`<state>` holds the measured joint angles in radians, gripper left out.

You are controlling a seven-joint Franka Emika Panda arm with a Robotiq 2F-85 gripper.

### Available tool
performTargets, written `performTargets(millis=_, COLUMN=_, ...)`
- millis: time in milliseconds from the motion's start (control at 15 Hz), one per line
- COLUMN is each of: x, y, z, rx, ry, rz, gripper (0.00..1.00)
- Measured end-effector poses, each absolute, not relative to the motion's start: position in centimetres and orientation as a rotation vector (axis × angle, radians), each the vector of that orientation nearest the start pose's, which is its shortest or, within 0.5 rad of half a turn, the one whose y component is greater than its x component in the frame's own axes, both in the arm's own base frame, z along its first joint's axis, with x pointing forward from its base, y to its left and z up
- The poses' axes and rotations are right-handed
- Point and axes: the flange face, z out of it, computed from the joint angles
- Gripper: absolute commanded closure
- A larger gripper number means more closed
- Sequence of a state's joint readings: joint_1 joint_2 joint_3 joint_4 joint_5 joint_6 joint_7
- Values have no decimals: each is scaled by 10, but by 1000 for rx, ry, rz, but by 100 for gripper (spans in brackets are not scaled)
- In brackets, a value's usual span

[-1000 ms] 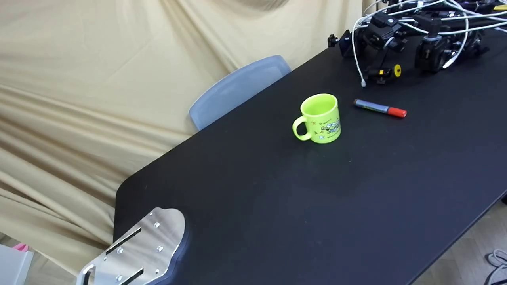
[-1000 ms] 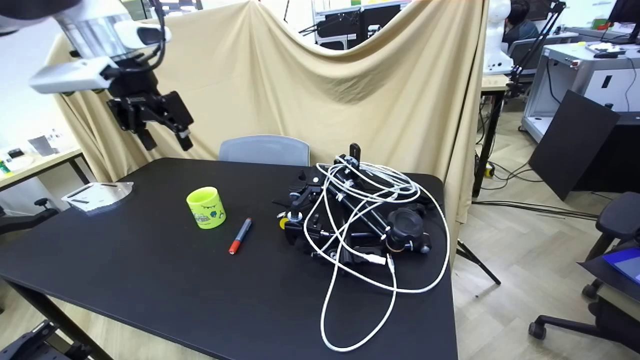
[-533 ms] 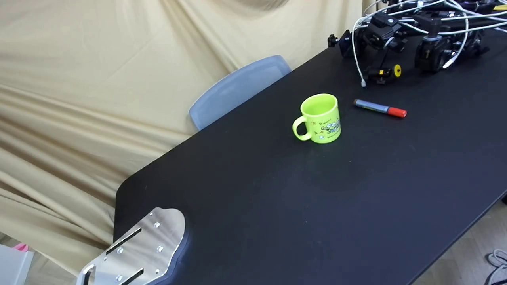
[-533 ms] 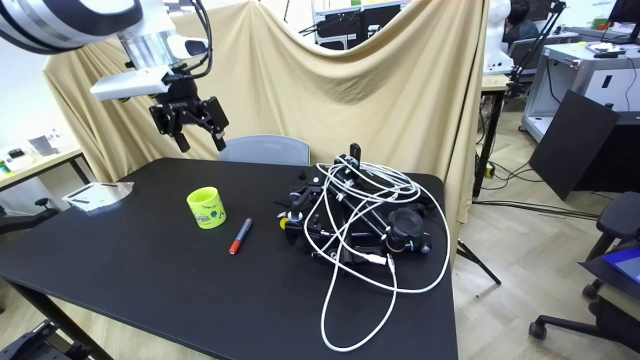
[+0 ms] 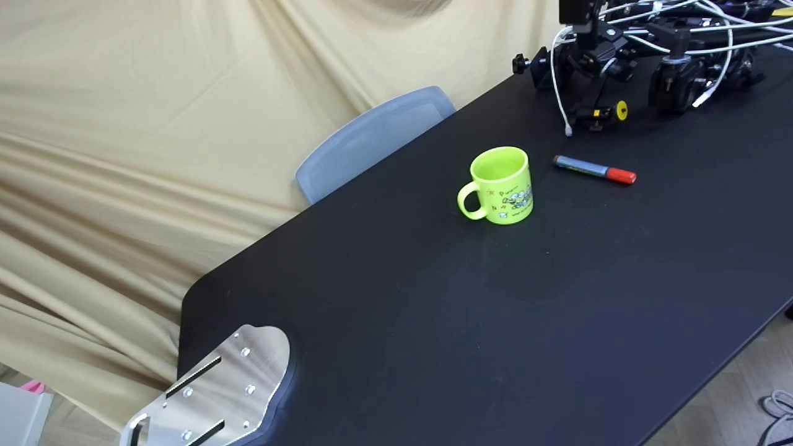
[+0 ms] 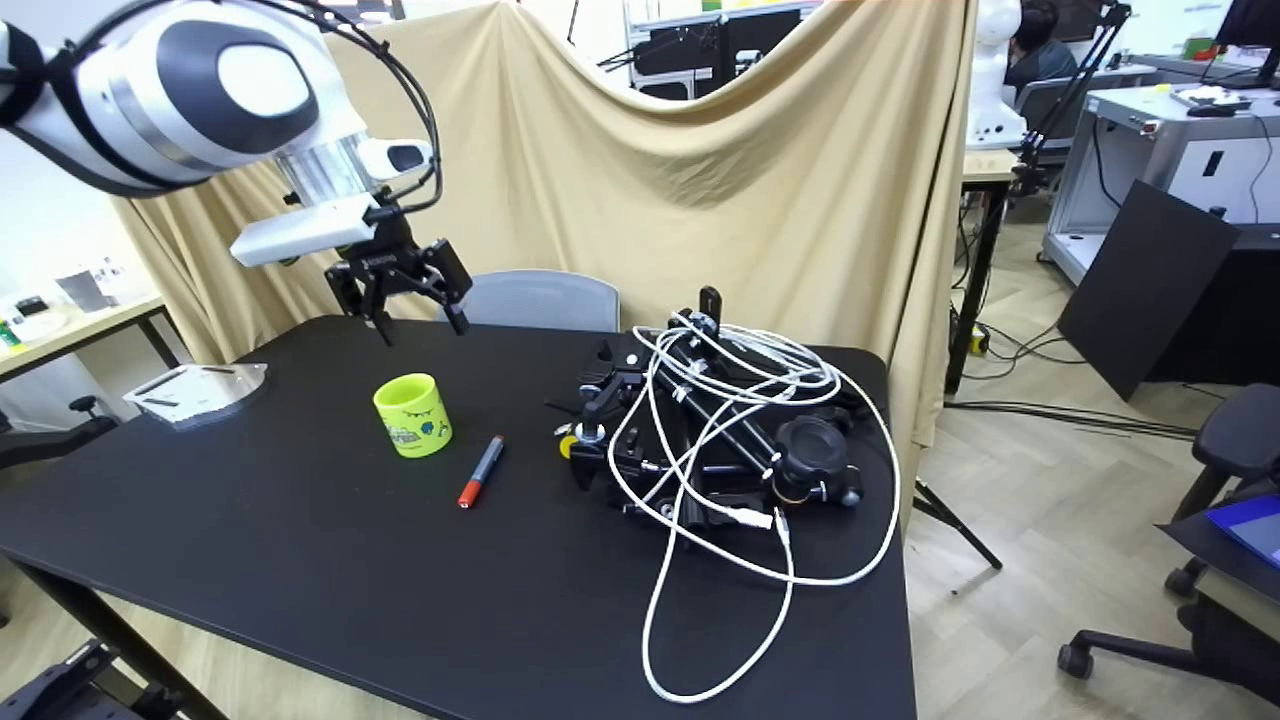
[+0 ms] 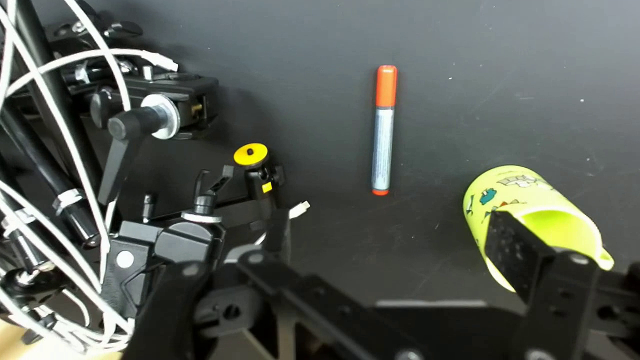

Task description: Put the pen in the cup

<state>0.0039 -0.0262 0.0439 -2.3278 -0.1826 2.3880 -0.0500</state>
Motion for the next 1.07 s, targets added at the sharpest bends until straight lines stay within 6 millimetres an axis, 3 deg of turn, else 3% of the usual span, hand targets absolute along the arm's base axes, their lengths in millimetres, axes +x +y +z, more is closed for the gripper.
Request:
performTargets(millis=400, x=540, y=44, z=289, rx=-3236, ry=-437, rz=-101, gripper=0)
performTargets(millis=1067, x=558, y=48, z=222, rx=-3141, ry=-313, rz=-34, gripper=0)
